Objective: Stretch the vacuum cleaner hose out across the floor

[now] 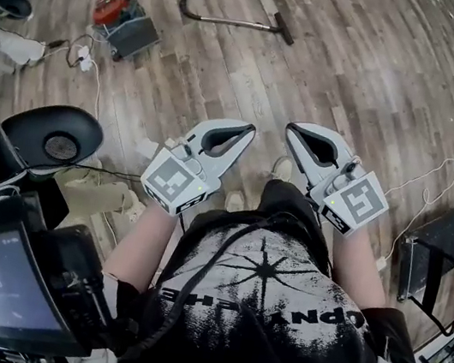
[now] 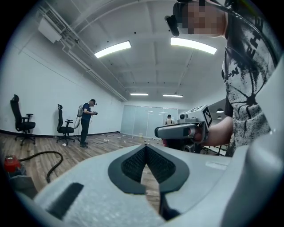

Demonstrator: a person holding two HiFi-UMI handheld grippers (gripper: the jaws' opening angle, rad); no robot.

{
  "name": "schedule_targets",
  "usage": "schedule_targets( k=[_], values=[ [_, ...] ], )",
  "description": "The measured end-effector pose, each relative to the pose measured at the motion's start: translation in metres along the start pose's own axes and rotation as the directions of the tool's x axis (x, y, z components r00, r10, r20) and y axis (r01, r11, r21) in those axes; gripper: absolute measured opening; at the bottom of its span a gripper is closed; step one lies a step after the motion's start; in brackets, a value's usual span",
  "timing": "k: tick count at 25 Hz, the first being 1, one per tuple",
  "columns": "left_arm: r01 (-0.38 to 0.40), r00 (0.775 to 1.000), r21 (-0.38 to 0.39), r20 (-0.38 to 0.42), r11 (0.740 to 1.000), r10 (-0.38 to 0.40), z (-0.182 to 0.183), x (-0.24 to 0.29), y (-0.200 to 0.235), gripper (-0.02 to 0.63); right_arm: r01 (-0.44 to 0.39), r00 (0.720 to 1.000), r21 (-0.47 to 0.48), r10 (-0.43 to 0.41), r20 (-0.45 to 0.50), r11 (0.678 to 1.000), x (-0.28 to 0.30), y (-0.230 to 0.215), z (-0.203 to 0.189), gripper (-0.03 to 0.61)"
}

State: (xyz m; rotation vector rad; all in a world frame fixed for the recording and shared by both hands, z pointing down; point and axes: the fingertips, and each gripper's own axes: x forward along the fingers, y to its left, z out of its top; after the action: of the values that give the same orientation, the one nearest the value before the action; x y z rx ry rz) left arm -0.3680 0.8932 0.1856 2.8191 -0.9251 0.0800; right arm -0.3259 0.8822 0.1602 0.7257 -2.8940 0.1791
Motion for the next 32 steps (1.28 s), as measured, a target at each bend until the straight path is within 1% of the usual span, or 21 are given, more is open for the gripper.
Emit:
schedule_targets(
  k=[4,7,11,14,17,20,22,24,27,32],
  values=[
    [-0.028,1.000,0.011,-0.014,1.000,0.028,-0.008,0.022,0.025,0.000,-0.022,1.000,0.016,0.022,0.010,1.000,0.014,-0.034,-0.014,0.006],
    [-0.064,0.998,0.009,-0.022,0.998,0.064,-0.008,0.045,0.051,0.000,-0.058,0.998,0.014,0.058,0.037,0.998,0.031,-0.070,-0.013,0.006],
    [-0.118,0.992,0.010,-0.046,0.993,0.118,0.011,0.091,0.099,0.000,-0.117,0.991,0.010,0.116,0.071,0.993,0.055,-0.135,0.002,0.006],
    [-0.126,0.990,0.029,-0.064,0.992,0.127,0.027,0.137,0.126,0.000,-0.149,0.986,-0.012,0.149,0.075,0.989,0.063,-0.184,0.016,0.006],
    [-0.130,0.989,0.032,-0.062,0.991,0.131,0.040,0.186,0.151,0.000,-0.145,0.987,-0.023,0.146,0.066,0.989,0.064,-0.241,0.020,0.006],
    [-0.124,0.992,0.004,-0.038,0.992,0.124,0.053,0.229,0.172,0.000,-0.135,0.989,-0.008,0.136,0.057,0.991,0.064,-0.295,0.022,0.006],
    [-0.126,0.992,-0.009,-0.025,0.992,0.126,0.059,0.252,0.185,0.000,-0.141,0.989,0.008,0.141,0.054,0.990,0.067,-0.323,0.021,0.006],
    [-0.141,0.990,-0.004,-0.023,0.990,0.140,0.064,0.267,0.196,0.000,-0.157,0.986,0.026,0.155,0.056,0.987,0.071,-0.342,0.020,0.006],
    [-0.164,0.986,0.012,-0.029,0.986,0.164,0.067,0.276,0.213,0.000,-0.189,0.981,0.044,0.186,0.056,0.981,0.084,-0.354,0.019,0.006],
    [-0.208,0.978,-0.008,-0.028,0.978,0.207,0.062,0.275,0.254,0.000,-0.247,0.969,0.022,0.246,0.033,0.969,0.128,-0.367,0.021,0.006]
  ],
)
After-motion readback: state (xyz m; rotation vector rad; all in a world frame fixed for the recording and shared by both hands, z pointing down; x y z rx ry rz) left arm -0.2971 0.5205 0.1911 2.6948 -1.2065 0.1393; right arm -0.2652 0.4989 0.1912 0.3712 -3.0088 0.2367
